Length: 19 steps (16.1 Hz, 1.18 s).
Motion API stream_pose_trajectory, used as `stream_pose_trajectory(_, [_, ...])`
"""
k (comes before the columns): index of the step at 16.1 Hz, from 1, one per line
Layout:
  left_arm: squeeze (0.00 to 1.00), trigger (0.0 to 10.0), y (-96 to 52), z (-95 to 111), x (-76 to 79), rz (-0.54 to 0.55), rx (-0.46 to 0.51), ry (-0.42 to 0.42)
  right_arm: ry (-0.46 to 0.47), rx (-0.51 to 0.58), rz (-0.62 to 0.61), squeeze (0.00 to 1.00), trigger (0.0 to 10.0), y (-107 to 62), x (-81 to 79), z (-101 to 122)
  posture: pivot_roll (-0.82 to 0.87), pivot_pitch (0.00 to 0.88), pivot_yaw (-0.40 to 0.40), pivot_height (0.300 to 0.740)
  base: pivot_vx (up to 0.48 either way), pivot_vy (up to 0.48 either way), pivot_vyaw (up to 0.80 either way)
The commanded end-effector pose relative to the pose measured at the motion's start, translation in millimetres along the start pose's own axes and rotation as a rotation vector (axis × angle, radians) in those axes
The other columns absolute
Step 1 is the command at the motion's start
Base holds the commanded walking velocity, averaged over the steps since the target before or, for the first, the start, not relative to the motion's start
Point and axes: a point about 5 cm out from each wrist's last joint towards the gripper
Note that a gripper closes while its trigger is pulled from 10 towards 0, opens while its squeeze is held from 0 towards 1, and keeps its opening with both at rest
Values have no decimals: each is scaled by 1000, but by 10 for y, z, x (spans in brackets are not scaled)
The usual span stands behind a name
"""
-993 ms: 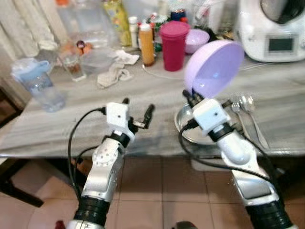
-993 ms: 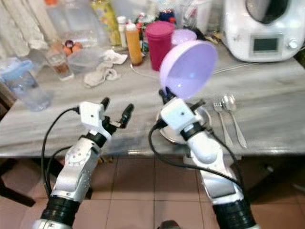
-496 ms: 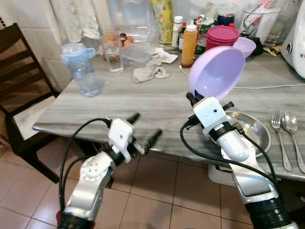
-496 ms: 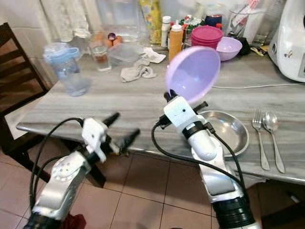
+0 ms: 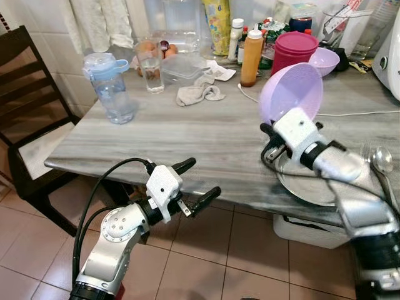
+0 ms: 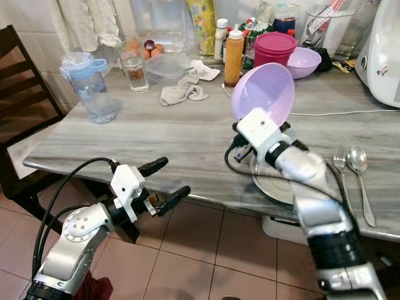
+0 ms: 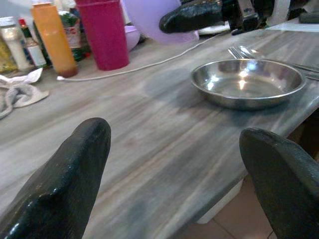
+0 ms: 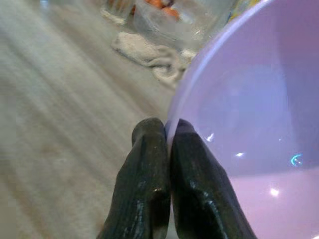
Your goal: Setting the table
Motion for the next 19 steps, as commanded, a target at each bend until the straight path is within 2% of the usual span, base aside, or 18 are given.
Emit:
stream_pose_trajectory(1, [0,10000,1,43,4,-19,3,24,26,-14,48,0,10000,3,6,6,-273,116,51,740,0,0,0])
stream_pose_trajectory(2, [0,10000,5,41,14,-22,2,25,33,-46,94,0,10000,9,21,-14,-273,117,46,740,0,0,0])
stream_pose_trajectory(3, [0,10000,1,22,23,-20,-1,25,92,-68,159,0,10000,32,34,-6,-273,117,45,740,0,0,0])
stream_pose_trajectory(5, [0,10000,4,5,40,-21,-3,20,42,-77,201,0,10000,44,43,-14,-274,117,42,740,0,0,0])
stream_pose_trajectory(9, [0,10000,16,-14,69,-23,-5,6,26,-130,298,0,10000,48,-1,-104,-275,117,42,740,0,0,0])
stream_pose_trajectory(13, [0,10000,33,-6,80,-16,-11,6,17,-151,318,0,10000,58,10,-158,-272,119,49,740,0,0,0])
stream_pose_trajectory(14, [0,10000,35,-3,83,-15,-10,6,15,-152,322,478,10000,58,15,-161,-273,119,49,740,0,0,0])
stream_pose_trajectory(15, [0,10000,39,-6,87,-17,-13,2,12,-154,325,682,10000,61,18,-171,-273,119,49,740,0,0,0])
stream_pose_trajectory(19, [0,10000,29,-15,70,1,-26,13,-2,-159,323,729,10000,66,19,-209,-267,116,55,740,0,0,0])
Point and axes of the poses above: a point about 5 cm out from each wrist's last joint towards the gripper, its own y axis pointing out of the wrist towards the gripper, its own z axis along the axis of the wrist's last joint, x = y × z, and after that the axes turned 3 degrees about -y, right-handed
